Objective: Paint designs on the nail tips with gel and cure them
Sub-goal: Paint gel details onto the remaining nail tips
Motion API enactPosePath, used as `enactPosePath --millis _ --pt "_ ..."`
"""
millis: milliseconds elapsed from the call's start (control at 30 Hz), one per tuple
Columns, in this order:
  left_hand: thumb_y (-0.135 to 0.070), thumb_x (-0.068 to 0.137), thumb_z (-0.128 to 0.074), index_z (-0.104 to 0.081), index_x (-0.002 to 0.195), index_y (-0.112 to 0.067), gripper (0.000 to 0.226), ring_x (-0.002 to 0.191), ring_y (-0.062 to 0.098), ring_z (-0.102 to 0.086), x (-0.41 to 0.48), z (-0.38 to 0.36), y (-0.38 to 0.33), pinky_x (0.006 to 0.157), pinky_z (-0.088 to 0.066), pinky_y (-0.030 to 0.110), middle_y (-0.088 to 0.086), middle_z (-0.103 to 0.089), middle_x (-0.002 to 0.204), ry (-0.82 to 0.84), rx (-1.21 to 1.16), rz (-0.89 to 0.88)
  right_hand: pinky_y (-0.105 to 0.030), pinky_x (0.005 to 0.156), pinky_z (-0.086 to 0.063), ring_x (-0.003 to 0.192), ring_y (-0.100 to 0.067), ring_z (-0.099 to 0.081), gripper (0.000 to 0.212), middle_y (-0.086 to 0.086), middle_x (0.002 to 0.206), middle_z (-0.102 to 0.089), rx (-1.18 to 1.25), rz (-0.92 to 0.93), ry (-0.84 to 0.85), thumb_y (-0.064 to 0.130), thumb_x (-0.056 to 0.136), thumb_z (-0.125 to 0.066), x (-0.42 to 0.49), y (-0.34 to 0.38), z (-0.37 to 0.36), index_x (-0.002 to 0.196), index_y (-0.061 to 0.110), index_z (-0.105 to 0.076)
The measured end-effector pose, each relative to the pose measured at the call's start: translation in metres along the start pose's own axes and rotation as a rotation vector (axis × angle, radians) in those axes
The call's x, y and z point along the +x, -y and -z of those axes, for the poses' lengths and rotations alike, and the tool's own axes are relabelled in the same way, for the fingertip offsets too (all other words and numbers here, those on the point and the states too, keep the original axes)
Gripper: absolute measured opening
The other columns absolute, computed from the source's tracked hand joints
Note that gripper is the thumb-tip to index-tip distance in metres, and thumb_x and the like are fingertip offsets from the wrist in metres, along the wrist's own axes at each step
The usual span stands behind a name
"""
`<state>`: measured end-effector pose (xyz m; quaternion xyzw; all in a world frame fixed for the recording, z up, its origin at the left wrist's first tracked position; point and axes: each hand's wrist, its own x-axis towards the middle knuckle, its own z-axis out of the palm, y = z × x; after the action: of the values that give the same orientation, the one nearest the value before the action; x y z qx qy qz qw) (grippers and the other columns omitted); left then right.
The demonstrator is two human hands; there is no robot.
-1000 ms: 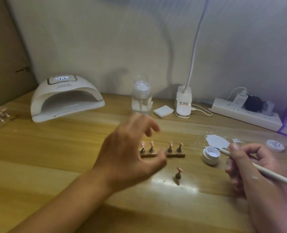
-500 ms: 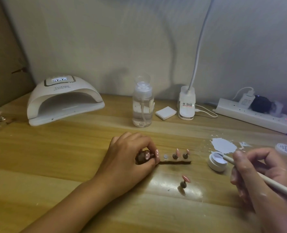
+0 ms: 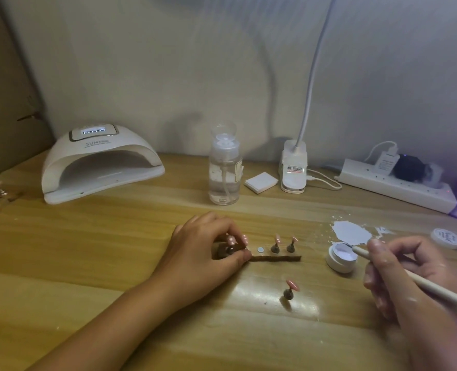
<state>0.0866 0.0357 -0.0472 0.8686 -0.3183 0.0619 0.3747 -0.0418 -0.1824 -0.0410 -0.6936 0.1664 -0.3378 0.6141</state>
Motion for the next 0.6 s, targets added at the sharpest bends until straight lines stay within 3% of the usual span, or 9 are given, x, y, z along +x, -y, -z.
enactPosePath --millis 100,333,467,600 --pt "-0.044 0.075 -0.075 -0.067 0.085 -0.038 0.015 0.091 0.001 -0.058 0.0035 0.0022 0.0020 0.091 -0.048 0.039 -0.018 -0.062 0.089 0.038 -0.049 0.063 -0.013 0.034 -0.031 0.034 -0.008 -0.040 0.025 -0.007 0.055 -0.062 0.032 -0.038 -0.015 0.047 0.074 -0.068 0.0023 -0.0017 0.0021 0.075 0.029 -0.052" --pt "-0.045 0.074 -0.077 -0.061 0.106 -0.035 0.038 0.096 0.000 -0.057 0.0007 0.0037 -0.0025 0.089 -0.049 0.034 -0.021 -0.061 0.099 -0.027 0.009 0.082 -0.015 0.035 -0.031 0.038 -0.008 -0.040 0.030 -0.005 0.058 -0.062 0.063 -0.054 -0.017 0.049 0.076 -0.069 0.0012 -0.0035 0.0059 0.077 0.026 -0.051" --pt "-0.046 0.073 -0.076 -0.063 0.095 -0.035 0.028 0.099 0.004 -0.058 -0.0012 0.0055 -0.0029 0.096 -0.045 0.042 -0.021 -0.064 0.094 -0.022 0.025 0.167 -0.015 0.034 -0.030 0.038 -0.007 -0.038 0.025 -0.003 0.056 -0.060 0.090 -0.058 -0.002 0.038 0.088 -0.068 0.0007 -0.0052 0.0081 0.078 0.024 -0.049" --pt "-0.036 0.076 -0.079 -0.066 0.084 -0.030 0.016 0.094 0.006 -0.064 0.0011 0.0082 0.0002 0.098 -0.045 0.046 -0.017 -0.070 0.088 -0.022 -0.048 0.211 -0.014 0.034 -0.029 0.037 -0.007 -0.037 0.026 -0.003 0.055 -0.059 0.108 -0.048 0.006 0.037 0.086 -0.068 0.0003 -0.0056 0.0070 0.075 0.024 -0.049"
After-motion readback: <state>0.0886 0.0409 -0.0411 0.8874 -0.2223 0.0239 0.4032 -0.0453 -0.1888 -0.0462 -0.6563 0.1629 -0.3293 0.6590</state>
